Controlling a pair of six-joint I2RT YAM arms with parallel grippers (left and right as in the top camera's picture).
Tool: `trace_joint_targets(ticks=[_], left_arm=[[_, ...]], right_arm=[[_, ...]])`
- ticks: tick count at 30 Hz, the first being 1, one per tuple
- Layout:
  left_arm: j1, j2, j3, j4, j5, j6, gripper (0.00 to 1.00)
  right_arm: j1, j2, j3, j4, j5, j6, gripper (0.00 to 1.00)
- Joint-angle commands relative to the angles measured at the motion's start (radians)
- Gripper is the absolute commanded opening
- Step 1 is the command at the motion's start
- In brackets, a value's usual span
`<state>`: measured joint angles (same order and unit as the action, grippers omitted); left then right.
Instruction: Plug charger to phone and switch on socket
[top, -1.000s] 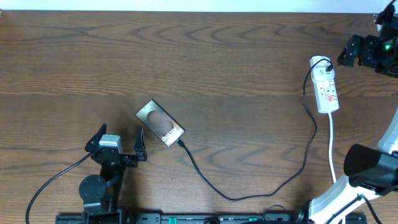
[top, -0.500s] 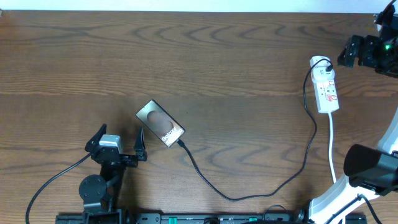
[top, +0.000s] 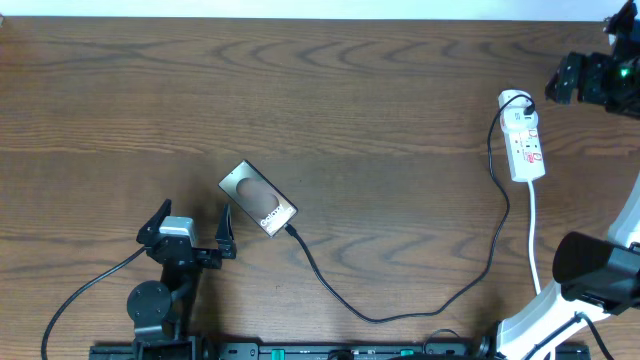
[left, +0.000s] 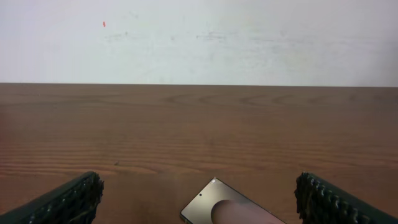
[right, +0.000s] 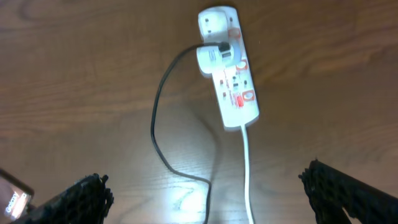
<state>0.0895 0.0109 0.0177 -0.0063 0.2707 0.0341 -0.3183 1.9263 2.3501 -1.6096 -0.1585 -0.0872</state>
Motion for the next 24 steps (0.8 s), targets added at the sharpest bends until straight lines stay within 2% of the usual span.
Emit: trace_joint_targets(ticks=[1,12,17,24], left_arm=[[-0.004,-0.006,-0.013,-0.042,0.008,0.014,0.99],[-0.004,-0.006,-0.013,-0.042,0.008,0.014,0.99],[-0.004,-0.006,-0.013,-0.042,0.008,0.014,0.99],[-0.004,-0.006,-0.013,-0.042,0.008,0.014,0.99]], right_arm=[[0.005,-0.094,-0.094,0.122,-0.064,-0.014,0.99],[0.013,-0.541,-0.97,0.939,-0.357,-0.014,0.99],[0.067,-0.723,-1.344,1.322,-0.372,-0.01,0.99],[0.133,-0.955,-1.72,1.781,-0.35,-0.011,0.99]])
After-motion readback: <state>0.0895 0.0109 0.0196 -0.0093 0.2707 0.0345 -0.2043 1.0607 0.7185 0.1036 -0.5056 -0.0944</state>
